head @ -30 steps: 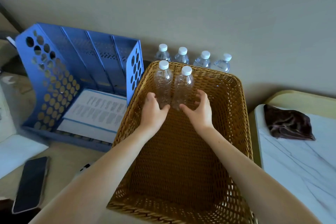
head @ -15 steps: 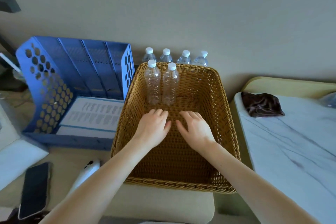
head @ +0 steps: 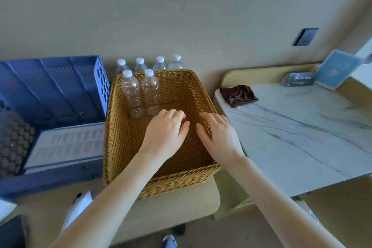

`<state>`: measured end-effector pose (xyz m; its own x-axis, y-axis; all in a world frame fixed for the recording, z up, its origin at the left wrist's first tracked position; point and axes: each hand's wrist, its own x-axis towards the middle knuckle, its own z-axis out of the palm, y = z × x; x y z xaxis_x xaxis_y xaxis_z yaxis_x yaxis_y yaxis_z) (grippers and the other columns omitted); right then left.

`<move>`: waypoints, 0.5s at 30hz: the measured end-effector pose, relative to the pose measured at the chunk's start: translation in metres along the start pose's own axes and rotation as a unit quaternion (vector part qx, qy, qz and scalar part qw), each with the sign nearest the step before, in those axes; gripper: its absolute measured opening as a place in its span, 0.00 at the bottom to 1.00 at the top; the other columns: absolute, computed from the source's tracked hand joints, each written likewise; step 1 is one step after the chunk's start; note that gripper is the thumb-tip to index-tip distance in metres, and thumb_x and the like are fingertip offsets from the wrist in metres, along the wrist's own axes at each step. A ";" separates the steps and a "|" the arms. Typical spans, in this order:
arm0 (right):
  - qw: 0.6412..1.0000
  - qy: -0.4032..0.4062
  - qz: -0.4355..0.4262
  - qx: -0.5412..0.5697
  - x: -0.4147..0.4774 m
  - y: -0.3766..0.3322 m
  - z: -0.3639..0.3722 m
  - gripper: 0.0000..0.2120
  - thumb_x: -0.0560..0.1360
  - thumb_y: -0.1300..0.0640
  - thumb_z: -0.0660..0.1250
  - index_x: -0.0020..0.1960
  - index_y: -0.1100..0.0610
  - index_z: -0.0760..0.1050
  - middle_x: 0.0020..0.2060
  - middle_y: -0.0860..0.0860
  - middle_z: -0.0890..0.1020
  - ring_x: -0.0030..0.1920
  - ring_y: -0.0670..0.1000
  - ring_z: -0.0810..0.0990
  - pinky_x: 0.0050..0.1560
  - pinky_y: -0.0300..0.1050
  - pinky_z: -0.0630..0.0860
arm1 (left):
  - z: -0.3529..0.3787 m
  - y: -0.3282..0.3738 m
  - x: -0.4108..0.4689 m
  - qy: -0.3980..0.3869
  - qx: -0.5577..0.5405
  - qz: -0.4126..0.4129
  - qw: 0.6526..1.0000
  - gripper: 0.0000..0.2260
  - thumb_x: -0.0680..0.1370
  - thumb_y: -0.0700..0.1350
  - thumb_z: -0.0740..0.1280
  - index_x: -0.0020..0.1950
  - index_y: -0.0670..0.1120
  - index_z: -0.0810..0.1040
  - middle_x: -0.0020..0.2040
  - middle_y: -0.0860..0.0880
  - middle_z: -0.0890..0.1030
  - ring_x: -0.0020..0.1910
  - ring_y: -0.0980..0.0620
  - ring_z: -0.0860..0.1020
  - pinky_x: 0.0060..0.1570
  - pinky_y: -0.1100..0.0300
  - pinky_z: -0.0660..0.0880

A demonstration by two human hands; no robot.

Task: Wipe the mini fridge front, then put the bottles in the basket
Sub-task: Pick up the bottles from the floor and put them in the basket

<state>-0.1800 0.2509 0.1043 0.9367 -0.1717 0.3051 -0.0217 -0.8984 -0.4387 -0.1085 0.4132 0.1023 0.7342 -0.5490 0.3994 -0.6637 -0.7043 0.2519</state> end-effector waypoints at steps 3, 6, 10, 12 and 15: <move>0.998 0.055 0.036 -0.016 -0.046 0.016 -0.032 0.17 0.81 0.48 0.61 0.66 0.55 0.75 0.59 0.50 0.81 0.61 0.52 0.77 0.59 0.49 0.77 | -0.004 0.043 -0.004 0.018 -0.036 0.055 0.998 0.13 0.82 0.51 0.61 0.58 0.45 0.80 0.51 0.50 0.83 0.49 0.50 0.78 0.43 0.55 0.79; 0.989 0.092 0.106 -0.053 -0.110 0.039 -0.062 0.18 0.81 0.48 0.61 0.67 0.53 0.74 0.61 0.49 0.80 0.62 0.52 0.76 0.60 0.49 0.75 | 0.002 0.101 -0.017 0.011 -0.079 0.107 0.991 0.13 0.82 0.50 0.62 0.59 0.46 0.81 0.53 0.49 0.83 0.52 0.50 0.78 0.46 0.57 0.80; 0.966 0.125 0.209 -0.090 -0.222 0.071 -0.098 0.18 0.81 0.48 0.62 0.67 0.55 0.74 0.59 0.51 0.81 0.62 0.54 0.75 0.59 0.51 0.75 | 0.025 0.186 -0.060 -0.033 -0.121 0.180 0.976 0.14 0.82 0.51 0.60 0.57 0.46 0.81 0.53 0.49 0.83 0.52 0.50 0.79 0.47 0.63 0.74; 0.951 0.142 0.258 -0.099 -0.286 0.083 -0.111 0.17 0.80 0.50 0.63 0.65 0.56 0.75 0.57 0.51 0.81 0.60 0.54 0.76 0.58 0.50 0.75 | 0.037 0.227 -0.092 -0.062 -0.143 0.220 0.963 0.16 0.82 0.53 0.56 0.54 0.46 0.80 0.50 0.50 0.83 0.50 0.50 0.78 0.45 0.62 0.72; 0.921 0.162 0.335 -0.118 -0.383 0.091 -0.123 0.14 0.79 0.52 0.64 0.62 0.56 0.76 0.57 0.52 0.82 0.57 0.56 0.77 0.55 0.50 0.76 | 0.056 0.281 -0.146 -0.118 -0.174 0.273 0.939 0.20 0.81 0.55 0.52 0.53 0.46 0.80 0.49 0.51 0.82 0.49 0.49 0.78 0.46 0.58 0.76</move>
<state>-0.5836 0.1852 0.0514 0.5333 -0.7962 0.2856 -0.6673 -0.6035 -0.4364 -0.3943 0.2708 0.0656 0.2547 -0.8988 0.3567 -0.9269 -0.1217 0.3551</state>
